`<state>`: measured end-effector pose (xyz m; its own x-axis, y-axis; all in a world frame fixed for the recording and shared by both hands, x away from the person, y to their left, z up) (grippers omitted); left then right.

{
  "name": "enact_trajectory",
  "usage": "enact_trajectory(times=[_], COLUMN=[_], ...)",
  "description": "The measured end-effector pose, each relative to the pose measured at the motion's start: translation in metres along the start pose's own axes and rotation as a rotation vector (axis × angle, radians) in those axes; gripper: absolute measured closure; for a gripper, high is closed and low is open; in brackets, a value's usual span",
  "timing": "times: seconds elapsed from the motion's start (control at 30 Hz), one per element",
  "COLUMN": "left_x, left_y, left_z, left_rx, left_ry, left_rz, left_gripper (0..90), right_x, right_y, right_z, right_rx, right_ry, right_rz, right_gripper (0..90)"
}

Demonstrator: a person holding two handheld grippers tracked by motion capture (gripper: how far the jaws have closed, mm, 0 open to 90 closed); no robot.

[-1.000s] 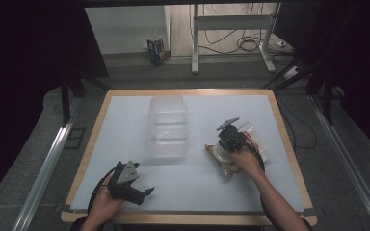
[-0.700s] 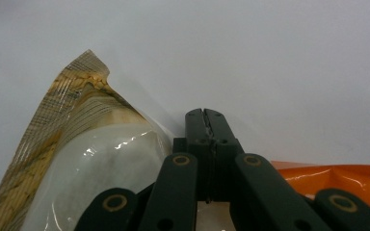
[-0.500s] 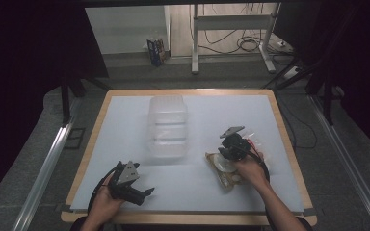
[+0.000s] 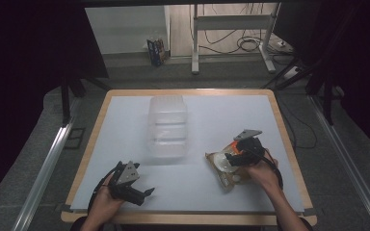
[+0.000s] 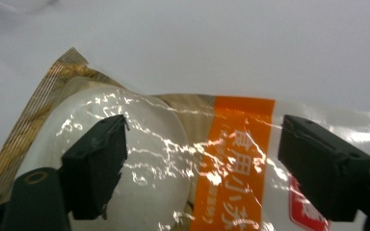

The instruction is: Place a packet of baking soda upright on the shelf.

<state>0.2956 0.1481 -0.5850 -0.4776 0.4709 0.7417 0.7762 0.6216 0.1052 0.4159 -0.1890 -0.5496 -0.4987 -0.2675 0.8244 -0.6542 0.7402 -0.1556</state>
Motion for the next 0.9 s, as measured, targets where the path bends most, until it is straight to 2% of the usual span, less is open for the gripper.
enact_trajectory(times=[0.23,0.43,0.67,0.8,0.9], left_x=[-0.001,-0.001,-0.001,-0.002,-0.002], left_y=[-0.001,-0.001,-0.001,-0.002,-0.002], left_z=[0.000,0.000,0.000,0.000,0.000], left_rx=[-0.006,-0.004,-0.006,-0.008,-0.012], left_ry=[0.006,0.006,0.009,0.011,0.013], left_rz=[0.000,-0.001,-0.001,-0.002,-0.001], left_gripper=[0.8,0.8,0.8,0.9,0.9], right_x=[0.014,0.027,0.029,0.028,0.024], right_y=[-0.016,-0.036,-0.052,-0.054,-0.050], right_z=[0.020,0.034,0.057,0.068,0.072], right_rx=[-0.060,-0.110,-0.169,-0.207,-0.209], right_ry=[0.019,-0.004,0.016,0.035,0.057], right_rz=[-0.011,0.015,0.036,0.013,-0.050], right_gripper=[7.0,2.0,0.3,0.5,0.5])
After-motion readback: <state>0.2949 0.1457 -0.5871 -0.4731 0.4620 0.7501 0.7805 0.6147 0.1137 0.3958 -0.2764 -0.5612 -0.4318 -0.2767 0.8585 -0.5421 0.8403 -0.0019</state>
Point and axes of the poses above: each handheld gripper's, and its own axes: x roughly backward along the jaws, z roughly out of its underside, y roughly to its left, the point moved 8 cm from there along -x, roughly forward along the jaws, and after that the axes turned 7 degrees about y, right-handed, at the moved point
